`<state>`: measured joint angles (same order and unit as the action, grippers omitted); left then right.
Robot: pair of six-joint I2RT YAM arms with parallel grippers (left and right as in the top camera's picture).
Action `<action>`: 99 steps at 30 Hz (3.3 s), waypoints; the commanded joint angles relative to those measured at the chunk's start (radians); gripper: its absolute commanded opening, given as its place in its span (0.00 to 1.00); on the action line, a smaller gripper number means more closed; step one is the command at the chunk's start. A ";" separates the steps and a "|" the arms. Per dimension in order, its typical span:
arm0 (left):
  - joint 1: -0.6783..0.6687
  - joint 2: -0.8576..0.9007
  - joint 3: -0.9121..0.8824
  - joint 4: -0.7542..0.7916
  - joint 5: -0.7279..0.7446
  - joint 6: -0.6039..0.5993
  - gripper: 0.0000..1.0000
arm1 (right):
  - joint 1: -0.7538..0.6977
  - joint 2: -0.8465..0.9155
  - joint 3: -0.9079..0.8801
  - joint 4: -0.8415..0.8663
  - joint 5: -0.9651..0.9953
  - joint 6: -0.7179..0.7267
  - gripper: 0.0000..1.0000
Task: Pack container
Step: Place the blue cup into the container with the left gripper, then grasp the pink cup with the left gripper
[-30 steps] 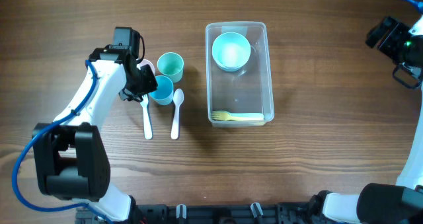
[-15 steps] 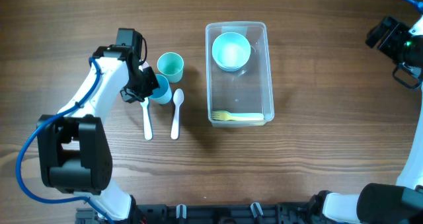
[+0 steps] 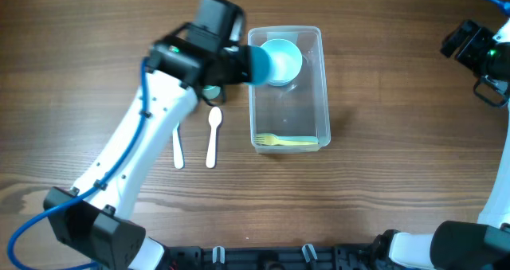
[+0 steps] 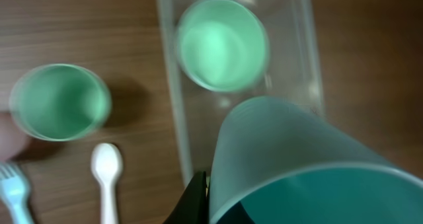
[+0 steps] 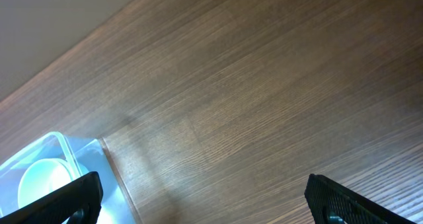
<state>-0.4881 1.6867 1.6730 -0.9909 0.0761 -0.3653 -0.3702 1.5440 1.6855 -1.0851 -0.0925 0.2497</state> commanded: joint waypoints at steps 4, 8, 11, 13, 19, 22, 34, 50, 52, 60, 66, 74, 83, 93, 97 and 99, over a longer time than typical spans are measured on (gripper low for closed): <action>-0.072 0.201 0.016 0.082 0.006 0.064 0.04 | 0.000 0.010 0.001 0.000 -0.005 0.015 1.00; -0.076 0.327 0.016 0.113 0.029 0.138 0.04 | 0.000 0.010 0.001 0.000 -0.005 0.015 1.00; -0.077 0.366 0.016 0.113 0.039 0.182 0.04 | 0.000 0.010 0.001 -0.001 -0.005 0.015 1.00; -0.077 0.368 0.016 0.116 0.039 0.221 0.04 | 0.000 0.010 0.001 0.000 -0.005 0.015 1.00; -0.077 0.373 0.016 0.154 0.030 0.311 0.04 | 0.000 0.010 0.001 0.000 -0.005 0.015 1.00; -0.076 0.383 0.016 0.169 0.015 0.336 0.04 | 0.000 0.010 0.001 0.000 -0.005 0.015 1.00; -0.075 0.440 0.016 0.209 0.001 0.332 0.14 | 0.000 0.010 0.001 0.000 -0.005 0.015 1.00; -0.077 0.385 0.262 0.039 0.001 0.245 0.82 | 0.000 0.010 0.001 -0.001 -0.005 0.015 1.00; -0.070 0.353 0.265 0.016 -0.011 0.232 0.82 | 0.000 0.010 0.001 -0.001 -0.005 0.015 1.00; 0.179 0.271 0.264 -0.260 -0.088 0.064 0.84 | 0.000 0.010 0.002 -0.001 -0.005 0.015 1.00; 0.402 0.288 0.160 -0.322 -0.069 0.061 0.77 | 0.000 0.010 0.001 0.000 -0.005 0.015 1.00; 0.546 0.288 -0.126 -0.086 -0.047 0.070 0.78 | 0.000 0.010 0.001 0.000 -0.005 0.015 1.00; 0.545 0.289 -0.214 0.062 -0.037 0.069 0.25 | 0.000 0.010 0.001 -0.001 -0.005 0.015 1.00; 0.533 0.106 -0.049 -0.069 -0.001 0.127 0.04 | 0.000 0.010 0.001 -0.001 -0.005 0.015 1.00; 0.398 -0.061 0.011 -0.091 0.064 0.152 0.04 | 0.000 0.010 0.001 0.000 -0.005 0.015 1.00; 0.299 -0.084 0.011 -0.074 0.062 0.152 0.04 | 0.000 0.010 0.001 -0.001 -0.005 0.015 1.00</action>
<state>-0.0597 1.6501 1.6730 -1.0721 0.0879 -0.2405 -0.3702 1.5448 1.6855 -1.0855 -0.0925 0.2497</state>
